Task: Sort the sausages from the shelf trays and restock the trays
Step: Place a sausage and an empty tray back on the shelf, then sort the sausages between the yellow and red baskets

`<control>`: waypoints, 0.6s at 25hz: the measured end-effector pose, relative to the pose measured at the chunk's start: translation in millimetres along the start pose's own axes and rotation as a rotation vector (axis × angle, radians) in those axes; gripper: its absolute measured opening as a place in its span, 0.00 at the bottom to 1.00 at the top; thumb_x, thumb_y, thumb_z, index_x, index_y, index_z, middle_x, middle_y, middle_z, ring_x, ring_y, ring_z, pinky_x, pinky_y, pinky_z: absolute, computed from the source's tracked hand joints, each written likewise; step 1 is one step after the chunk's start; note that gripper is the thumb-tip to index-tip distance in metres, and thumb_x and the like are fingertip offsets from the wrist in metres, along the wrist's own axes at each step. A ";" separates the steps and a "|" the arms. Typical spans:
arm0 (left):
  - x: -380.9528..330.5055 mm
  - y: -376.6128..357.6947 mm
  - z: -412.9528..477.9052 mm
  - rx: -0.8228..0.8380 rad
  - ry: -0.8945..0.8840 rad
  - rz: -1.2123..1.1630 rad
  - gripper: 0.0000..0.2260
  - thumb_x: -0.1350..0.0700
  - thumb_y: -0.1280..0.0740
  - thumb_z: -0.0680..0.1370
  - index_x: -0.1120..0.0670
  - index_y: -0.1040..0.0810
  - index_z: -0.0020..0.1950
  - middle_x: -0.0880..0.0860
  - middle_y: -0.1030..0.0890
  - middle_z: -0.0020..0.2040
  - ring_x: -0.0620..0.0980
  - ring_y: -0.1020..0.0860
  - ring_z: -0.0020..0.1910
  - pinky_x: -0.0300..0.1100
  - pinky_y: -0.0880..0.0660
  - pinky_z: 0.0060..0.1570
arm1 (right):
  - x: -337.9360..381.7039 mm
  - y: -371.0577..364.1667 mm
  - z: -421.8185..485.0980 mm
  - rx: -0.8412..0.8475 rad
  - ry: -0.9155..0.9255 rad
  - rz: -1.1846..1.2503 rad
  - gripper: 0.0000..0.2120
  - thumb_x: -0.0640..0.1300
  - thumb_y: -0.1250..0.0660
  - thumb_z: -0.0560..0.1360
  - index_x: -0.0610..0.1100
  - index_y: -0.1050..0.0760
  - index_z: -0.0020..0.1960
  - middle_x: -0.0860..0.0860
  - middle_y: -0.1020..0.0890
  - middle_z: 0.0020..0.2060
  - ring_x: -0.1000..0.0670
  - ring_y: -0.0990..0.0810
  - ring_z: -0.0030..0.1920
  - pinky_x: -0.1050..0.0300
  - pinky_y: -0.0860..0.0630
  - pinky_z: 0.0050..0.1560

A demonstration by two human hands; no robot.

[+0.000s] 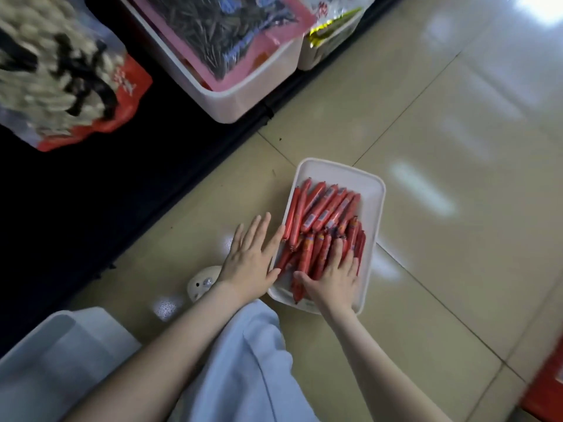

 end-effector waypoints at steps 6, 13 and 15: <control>-4.3 -27.1 25.9 -0.130 -0.121 0.106 0.45 0.42 0.25 0.63 0.51 0.42 0.75 0.61 0.39 0.75 0.59 0.45 0.74 0.61 0.54 0.69 | -4.8 -17.7 20.1 -0.038 -0.164 -0.057 0.55 0.57 0.31 0.65 0.51 0.68 0.75 0.38 0.55 0.75 0.36 0.56 0.75 0.35 0.49 0.69; -31.3 -31.2 38.2 -0.249 -0.156 -0.073 0.33 0.59 0.25 0.64 0.60 0.28 0.68 0.62 0.29 0.69 0.58 0.37 0.69 0.58 0.41 0.68 | -7.9 -18.2 20.6 -0.215 -0.341 0.172 0.46 0.46 0.27 0.62 0.38 0.47 0.72 0.39 0.27 0.58 0.38 0.28 0.59 0.47 0.33 0.61; -36.5 -34.1 41.4 -0.226 -0.134 -0.283 0.30 0.63 0.27 0.66 0.61 0.27 0.67 0.62 0.28 0.67 0.58 0.32 0.65 0.54 0.32 0.66 | -16.5 -23.5 17.2 -0.174 -0.354 0.400 0.29 0.43 0.28 0.63 0.40 0.34 0.60 0.42 0.21 0.50 0.41 0.22 0.51 0.50 0.24 0.52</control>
Point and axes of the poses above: each hand's wrist, its own z-axis towards the middle knuckle, its own y-axis out of the back of the hand, x = y × z, the point moved 7 cm from there along z, towards the middle knuckle
